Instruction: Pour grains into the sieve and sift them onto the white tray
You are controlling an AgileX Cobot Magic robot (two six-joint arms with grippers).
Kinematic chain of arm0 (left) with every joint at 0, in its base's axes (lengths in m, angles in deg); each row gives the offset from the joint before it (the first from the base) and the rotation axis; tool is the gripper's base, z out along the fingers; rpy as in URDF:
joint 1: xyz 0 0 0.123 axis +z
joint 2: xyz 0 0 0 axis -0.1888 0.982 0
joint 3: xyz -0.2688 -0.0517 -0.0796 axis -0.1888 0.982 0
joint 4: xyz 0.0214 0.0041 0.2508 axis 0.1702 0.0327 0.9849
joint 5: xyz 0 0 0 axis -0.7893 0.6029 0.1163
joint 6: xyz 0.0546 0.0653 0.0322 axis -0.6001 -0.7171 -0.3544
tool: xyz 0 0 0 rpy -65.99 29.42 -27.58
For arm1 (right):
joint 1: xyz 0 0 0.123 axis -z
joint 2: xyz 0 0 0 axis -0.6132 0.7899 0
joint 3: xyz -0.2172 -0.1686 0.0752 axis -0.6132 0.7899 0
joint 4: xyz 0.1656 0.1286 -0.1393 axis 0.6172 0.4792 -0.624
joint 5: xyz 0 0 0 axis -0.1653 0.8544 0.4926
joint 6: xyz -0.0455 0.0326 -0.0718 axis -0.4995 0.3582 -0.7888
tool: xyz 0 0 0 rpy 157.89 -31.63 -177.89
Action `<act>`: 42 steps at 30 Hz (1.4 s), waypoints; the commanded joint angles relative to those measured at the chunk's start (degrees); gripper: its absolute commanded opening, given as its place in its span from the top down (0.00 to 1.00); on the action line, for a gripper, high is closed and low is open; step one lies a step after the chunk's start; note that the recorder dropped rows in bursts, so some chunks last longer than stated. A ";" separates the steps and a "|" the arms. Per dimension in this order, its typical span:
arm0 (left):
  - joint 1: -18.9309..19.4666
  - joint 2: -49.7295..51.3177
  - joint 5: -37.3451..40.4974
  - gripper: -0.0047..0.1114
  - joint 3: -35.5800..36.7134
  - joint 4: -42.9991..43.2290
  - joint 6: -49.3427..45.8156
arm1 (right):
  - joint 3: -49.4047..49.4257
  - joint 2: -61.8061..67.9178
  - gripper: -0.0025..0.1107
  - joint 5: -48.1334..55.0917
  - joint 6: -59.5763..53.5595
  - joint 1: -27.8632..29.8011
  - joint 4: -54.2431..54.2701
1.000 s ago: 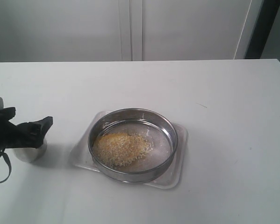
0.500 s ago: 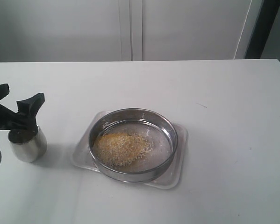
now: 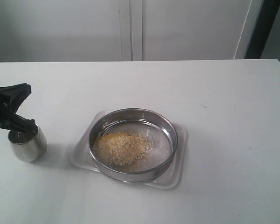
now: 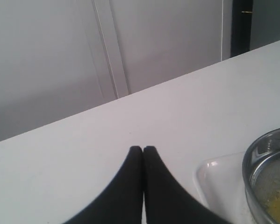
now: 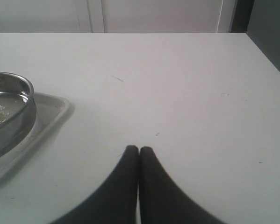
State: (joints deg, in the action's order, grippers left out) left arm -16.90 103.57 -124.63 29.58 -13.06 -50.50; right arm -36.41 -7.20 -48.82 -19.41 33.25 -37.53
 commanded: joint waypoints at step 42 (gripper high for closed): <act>4.17 -15.08 39.36 0.96 0.09 -28.18 -1.44 | 0.32 -0.31 0.98 -0.75 -0.22 -0.04 0.09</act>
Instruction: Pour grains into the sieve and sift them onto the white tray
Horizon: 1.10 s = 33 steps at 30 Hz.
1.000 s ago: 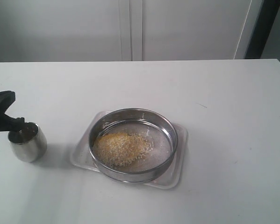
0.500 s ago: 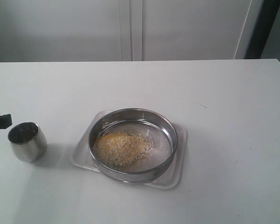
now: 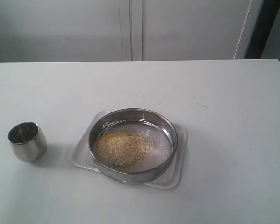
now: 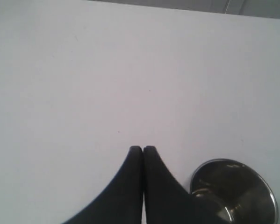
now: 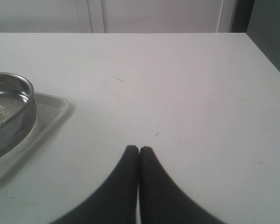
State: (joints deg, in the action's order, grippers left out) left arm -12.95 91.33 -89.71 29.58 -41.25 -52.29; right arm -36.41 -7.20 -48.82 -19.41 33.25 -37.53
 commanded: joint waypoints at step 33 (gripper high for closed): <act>0.11 -28.33 4.22 0.96 14.17 10.23 6.19 | 0.32 -0.31 0.98 -0.75 -0.22 -0.04 0.09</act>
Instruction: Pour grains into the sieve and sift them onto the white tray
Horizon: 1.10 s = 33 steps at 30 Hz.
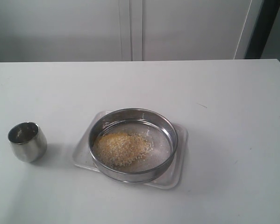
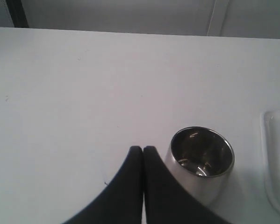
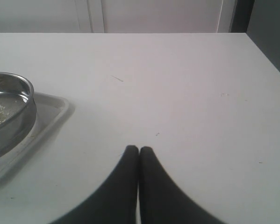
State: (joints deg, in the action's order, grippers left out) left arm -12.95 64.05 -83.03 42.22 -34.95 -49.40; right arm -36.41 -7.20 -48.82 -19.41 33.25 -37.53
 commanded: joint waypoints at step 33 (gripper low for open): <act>0.11 -1.09 -2.55 0.96 2.13 4.45 2.98 | 0.32 -0.31 0.98 -0.75 -0.22 -0.04 0.09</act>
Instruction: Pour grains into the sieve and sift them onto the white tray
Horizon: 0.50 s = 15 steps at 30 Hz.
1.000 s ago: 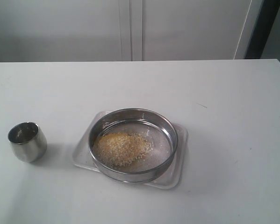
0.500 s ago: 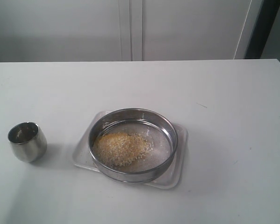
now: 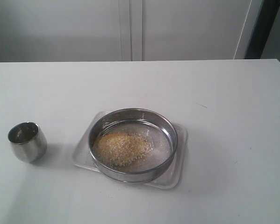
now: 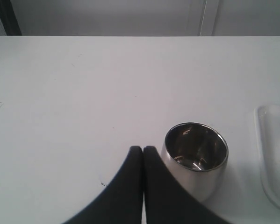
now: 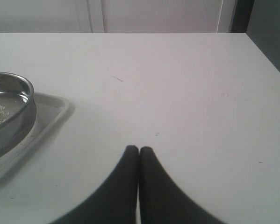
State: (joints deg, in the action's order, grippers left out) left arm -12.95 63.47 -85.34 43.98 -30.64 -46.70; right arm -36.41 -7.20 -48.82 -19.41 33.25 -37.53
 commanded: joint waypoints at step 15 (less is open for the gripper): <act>0.11 -0.51 -0.33 0.96 0.37 0.14 0.28 | 0.32 -0.31 0.98 -1.83 -0.22 -0.04 0.06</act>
State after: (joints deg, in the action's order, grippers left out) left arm -12.95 63.47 -85.34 43.98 -30.64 -46.70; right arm -36.41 -7.20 -48.82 -19.41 33.25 -37.53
